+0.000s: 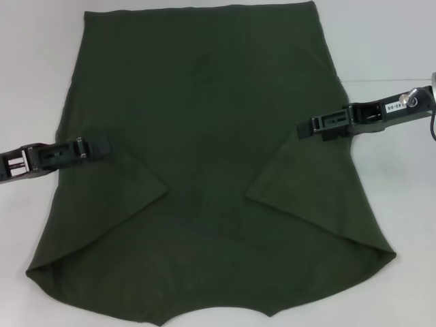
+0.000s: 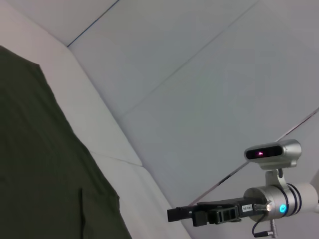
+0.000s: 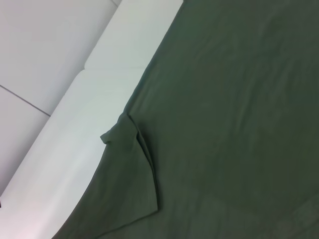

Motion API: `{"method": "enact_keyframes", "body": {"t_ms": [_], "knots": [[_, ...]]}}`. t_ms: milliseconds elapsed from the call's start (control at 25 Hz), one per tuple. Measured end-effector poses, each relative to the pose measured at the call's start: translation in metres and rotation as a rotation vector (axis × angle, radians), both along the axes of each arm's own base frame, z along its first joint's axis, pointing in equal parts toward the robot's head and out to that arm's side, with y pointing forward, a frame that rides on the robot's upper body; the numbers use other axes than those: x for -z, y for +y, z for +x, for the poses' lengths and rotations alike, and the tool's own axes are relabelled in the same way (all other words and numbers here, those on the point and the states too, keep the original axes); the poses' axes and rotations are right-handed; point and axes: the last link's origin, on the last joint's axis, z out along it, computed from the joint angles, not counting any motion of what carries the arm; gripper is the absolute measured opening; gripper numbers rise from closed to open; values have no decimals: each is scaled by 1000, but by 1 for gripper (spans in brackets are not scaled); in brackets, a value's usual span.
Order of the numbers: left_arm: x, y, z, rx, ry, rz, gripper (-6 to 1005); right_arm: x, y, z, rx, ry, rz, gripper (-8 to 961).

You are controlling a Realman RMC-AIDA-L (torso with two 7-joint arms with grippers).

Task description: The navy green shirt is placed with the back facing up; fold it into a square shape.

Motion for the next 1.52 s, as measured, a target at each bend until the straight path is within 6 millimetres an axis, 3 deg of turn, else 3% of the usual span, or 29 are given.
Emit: {"method": "enact_keyframes", "body": {"t_ms": [960, 1520], "knots": [[-30, -30, -52, -369, 45, -151, 847, 10, -3, -7, -45, 2, -28, 889], [-30, -29, -62, -451, 69, -160, 847, 11, -2, -7, -50, -2, -27, 889]]}}
